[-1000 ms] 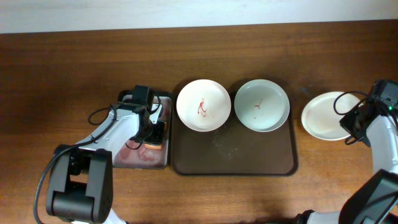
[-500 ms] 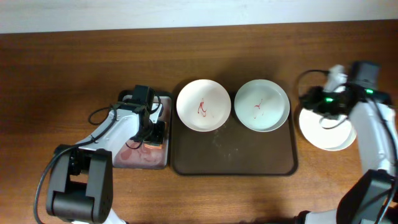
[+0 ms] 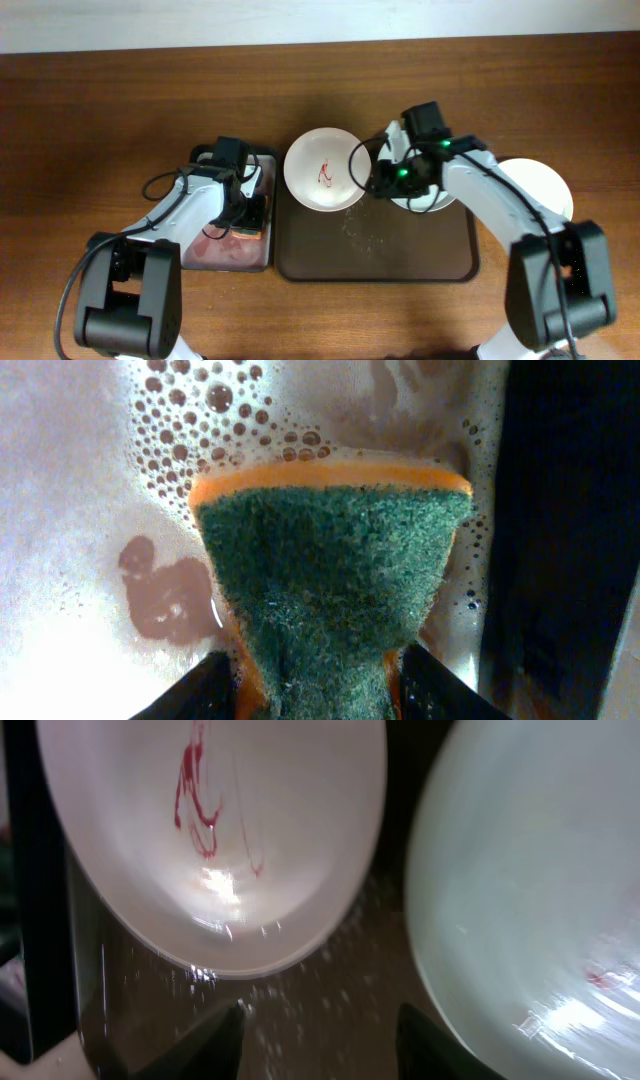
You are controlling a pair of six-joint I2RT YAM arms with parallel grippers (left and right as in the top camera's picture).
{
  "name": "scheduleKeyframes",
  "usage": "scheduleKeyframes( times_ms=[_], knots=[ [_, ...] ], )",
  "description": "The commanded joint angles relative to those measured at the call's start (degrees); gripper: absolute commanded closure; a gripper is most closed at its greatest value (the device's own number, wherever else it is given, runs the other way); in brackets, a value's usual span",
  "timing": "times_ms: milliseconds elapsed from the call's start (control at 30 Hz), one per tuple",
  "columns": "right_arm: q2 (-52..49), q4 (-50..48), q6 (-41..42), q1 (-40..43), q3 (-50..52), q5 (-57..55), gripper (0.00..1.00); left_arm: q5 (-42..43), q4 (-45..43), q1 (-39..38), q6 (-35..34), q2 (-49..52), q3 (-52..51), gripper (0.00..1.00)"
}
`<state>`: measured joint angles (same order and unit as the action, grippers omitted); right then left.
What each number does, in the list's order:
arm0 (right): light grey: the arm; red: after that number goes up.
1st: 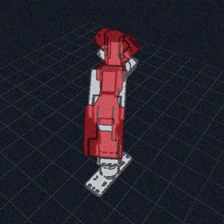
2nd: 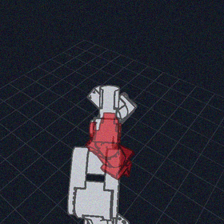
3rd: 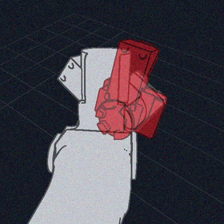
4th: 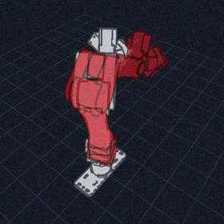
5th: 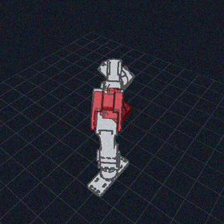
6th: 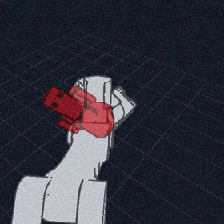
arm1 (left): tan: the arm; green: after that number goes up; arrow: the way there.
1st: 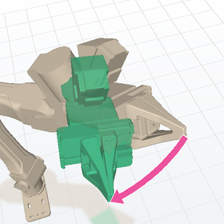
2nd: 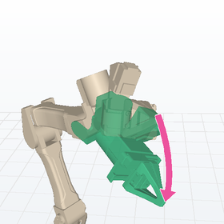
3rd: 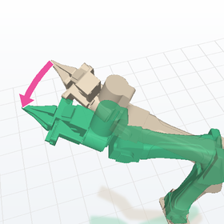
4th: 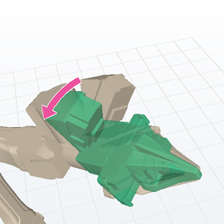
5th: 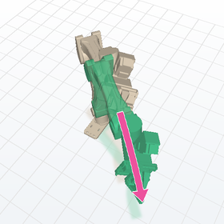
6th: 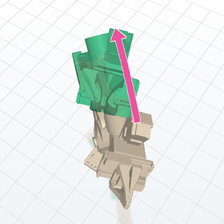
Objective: Clean dirty plates on tray and stack at the side
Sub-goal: 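Grasp the pinkish-white plate with the right gripper and slide it to tray center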
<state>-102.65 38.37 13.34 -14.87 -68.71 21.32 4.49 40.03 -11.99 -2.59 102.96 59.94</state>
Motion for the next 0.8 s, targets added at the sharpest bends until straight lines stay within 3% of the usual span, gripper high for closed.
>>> scheduleKeyframes(
  times_ms=[0, 167, 333, 400, 567, 767],
  knots=[
    [-3.4, -3.5, 6.6, -1.6, -0.7, -1.8, 0.51, 0.7, -0.1, 0.0, 0.3, -1.4, -0.3, 0.51],
    [-6.6, -8.4, 12.2, -2.5, -0.7, -5.5, 0.52, 0.7, -0.1, 0.0, 0.3, -1.4, -0.3, 0.52],
    [-8.0, -13.3, 14.6, -2.5, -0.7, -5.5, 0.66, 0.7, -0.1, 0.0, 0.3, -1.4, -0.3, 0.51],
    [-8.1, -13.5, 14.7, -2.5, -0.7, -5.5, 0.76, 0.7, -0.1, 0.0, 0.3, -1.4, -0.3, 0.52],
    [-9.2, -13.1, 14.6, -3.7, -0.3, -5.9, 0.8, 0.7, -0.1, 0.0, 0.3, -1.4, -0.3, 0.51],
    [-9.7, -12.0, 14.6, -4.7, -0.3, -7.2, 0.96, 0.7, -0.1, 0.0, 0.3, -1.4, -0.3, 0.51]
  ],
)
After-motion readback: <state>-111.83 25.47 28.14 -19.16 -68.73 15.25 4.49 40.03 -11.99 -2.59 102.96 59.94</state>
